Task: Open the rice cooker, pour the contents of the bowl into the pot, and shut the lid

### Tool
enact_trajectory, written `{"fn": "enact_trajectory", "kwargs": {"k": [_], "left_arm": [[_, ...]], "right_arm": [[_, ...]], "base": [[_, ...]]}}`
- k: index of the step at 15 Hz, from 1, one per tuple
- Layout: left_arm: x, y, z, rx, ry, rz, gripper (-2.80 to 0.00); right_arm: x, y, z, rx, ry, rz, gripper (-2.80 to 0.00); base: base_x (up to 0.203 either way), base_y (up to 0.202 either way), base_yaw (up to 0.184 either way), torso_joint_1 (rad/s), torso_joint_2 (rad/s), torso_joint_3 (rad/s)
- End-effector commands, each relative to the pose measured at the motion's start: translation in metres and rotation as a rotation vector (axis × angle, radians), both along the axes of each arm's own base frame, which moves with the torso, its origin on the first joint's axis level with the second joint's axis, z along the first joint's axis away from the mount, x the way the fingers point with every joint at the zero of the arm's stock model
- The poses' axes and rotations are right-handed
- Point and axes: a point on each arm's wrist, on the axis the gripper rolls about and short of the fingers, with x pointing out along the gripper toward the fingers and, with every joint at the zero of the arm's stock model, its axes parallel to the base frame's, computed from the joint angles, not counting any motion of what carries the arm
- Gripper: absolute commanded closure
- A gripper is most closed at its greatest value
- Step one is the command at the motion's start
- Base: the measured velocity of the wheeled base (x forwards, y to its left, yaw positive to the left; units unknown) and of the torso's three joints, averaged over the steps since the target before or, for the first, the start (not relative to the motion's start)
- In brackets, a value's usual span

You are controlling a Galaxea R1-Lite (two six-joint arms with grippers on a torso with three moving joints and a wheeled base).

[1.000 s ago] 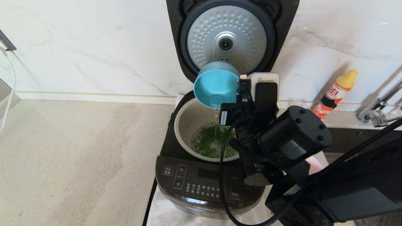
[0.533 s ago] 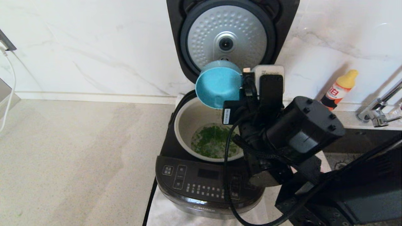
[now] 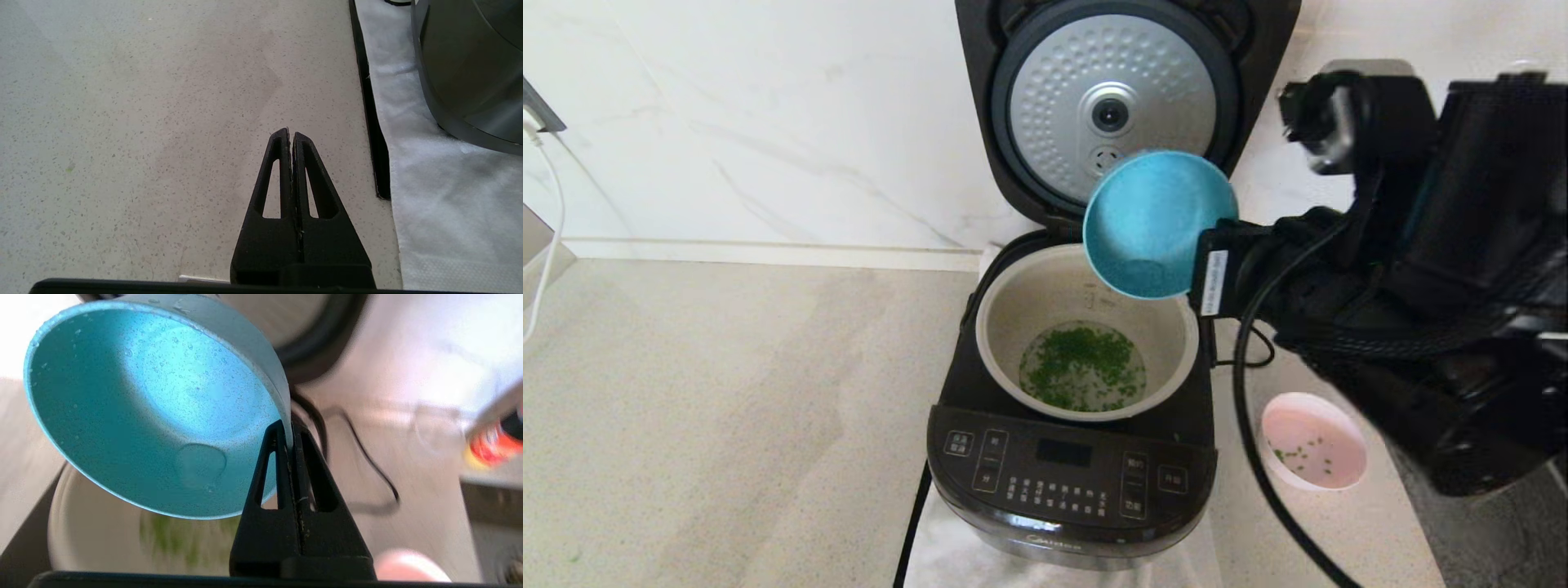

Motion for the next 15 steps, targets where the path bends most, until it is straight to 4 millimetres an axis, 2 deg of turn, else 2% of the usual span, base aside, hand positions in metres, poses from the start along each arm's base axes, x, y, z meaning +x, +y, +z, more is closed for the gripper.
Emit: {"fn": "enact_trajectory", "kwargs": {"k": [1, 4, 6, 8, 12, 15], "left_arm": [[0.001, 0.0, -0.003, 0.0, 0.009, 0.0, 0.0], [0.001, 0.0, -0.003, 0.0, 0.009, 0.0, 0.0], [0.001, 0.0, -0.003, 0.0, 0.009, 0.0, 0.0], [0.001, 0.0, -0.003, 0.0, 0.009, 0.0, 0.0], [0.001, 0.0, -0.003, 0.0, 0.009, 0.0, 0.0], [0.001, 0.0, -0.003, 0.0, 0.009, 0.0, 0.0]], "right_arm": [[-0.034, -0.053, 0.024, -0.068, 0.211, 0.003, 0.0], [-0.064, -0.111, 0.045, 0.025, 0.339, -0.01, 0.0], [-0.084, -0.147, 0.046, 0.06, 0.386, -0.068, 0.0], [-0.092, -0.173, 0.038, 0.09, 0.439, -0.168, 0.0], [-0.092, -0.209, 0.006, 0.142, 0.627, -0.437, 0.0], [-0.073, -0.229, -0.023, 0.205, 0.803, -0.6, 0.0]], "base": [[0.0, 0.0, 0.0, 0.0, 0.0, 0.0], [0.0, 0.0, 0.0, 0.0, 0.0, 0.0], [0.0, 0.0, 0.0, 0.0, 0.0, 0.0], [0.0, 0.0, 0.0, 0.0, 0.0, 0.0], [0.0, 0.0, 0.0, 0.0, 0.0, 0.0], [0.0, 0.0, 0.0, 0.0, 0.0, 0.0]]}}
